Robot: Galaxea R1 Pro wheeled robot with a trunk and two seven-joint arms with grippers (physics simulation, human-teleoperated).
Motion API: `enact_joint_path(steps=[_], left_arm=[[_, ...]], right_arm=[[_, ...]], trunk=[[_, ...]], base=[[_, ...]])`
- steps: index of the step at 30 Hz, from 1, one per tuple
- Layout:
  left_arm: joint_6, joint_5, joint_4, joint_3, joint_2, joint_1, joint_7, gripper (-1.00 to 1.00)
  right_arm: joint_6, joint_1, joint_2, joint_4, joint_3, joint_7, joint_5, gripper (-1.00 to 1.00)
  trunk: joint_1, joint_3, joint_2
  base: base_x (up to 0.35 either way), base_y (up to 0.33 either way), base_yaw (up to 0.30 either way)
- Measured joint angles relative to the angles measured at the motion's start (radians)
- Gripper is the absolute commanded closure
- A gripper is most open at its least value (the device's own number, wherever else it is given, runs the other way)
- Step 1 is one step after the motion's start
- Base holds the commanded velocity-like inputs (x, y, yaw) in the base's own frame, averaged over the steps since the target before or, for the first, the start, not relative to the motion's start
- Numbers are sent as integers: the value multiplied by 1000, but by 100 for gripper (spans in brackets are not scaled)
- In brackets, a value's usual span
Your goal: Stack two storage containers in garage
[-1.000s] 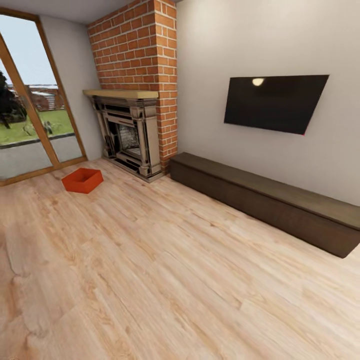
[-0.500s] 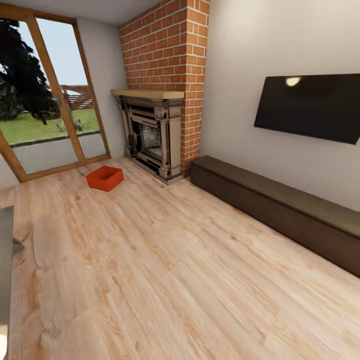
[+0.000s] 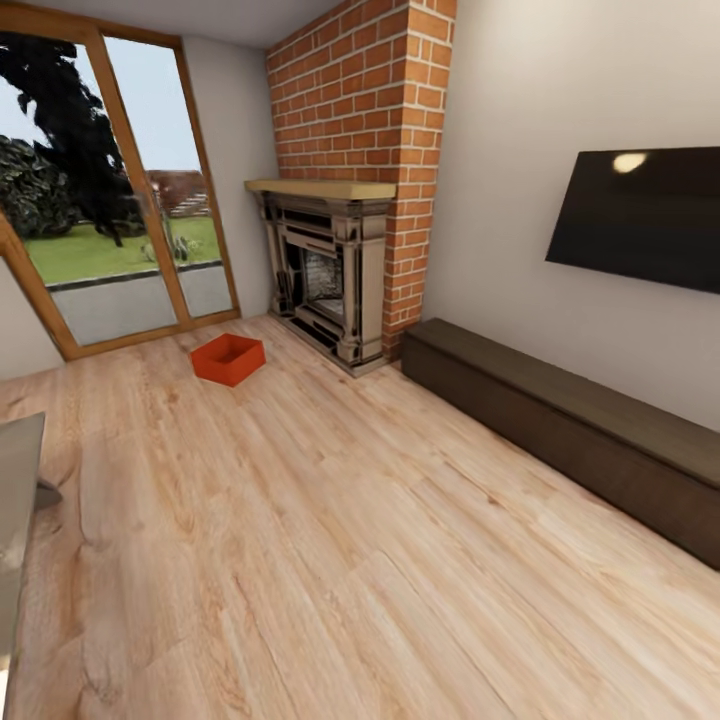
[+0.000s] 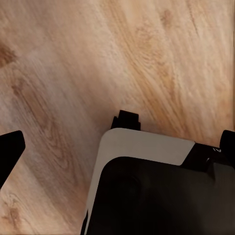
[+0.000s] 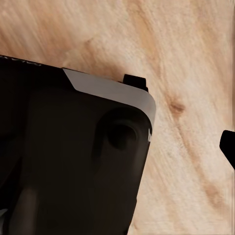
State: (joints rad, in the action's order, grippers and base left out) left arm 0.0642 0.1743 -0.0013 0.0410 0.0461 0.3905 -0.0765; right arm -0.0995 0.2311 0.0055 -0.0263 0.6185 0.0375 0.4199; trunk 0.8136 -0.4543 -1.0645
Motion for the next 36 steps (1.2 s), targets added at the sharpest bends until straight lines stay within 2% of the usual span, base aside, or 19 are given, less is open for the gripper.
enact_joint_path(steps=[36], left_arm=[[0, 0, 0, 0, 0, 0, 0, -100]], right_arm=[[-1, 0, -1, 0, 0, 0, 0, -100]], trunk=[[0, 0, 0]], base=[[322, 0, 266]])
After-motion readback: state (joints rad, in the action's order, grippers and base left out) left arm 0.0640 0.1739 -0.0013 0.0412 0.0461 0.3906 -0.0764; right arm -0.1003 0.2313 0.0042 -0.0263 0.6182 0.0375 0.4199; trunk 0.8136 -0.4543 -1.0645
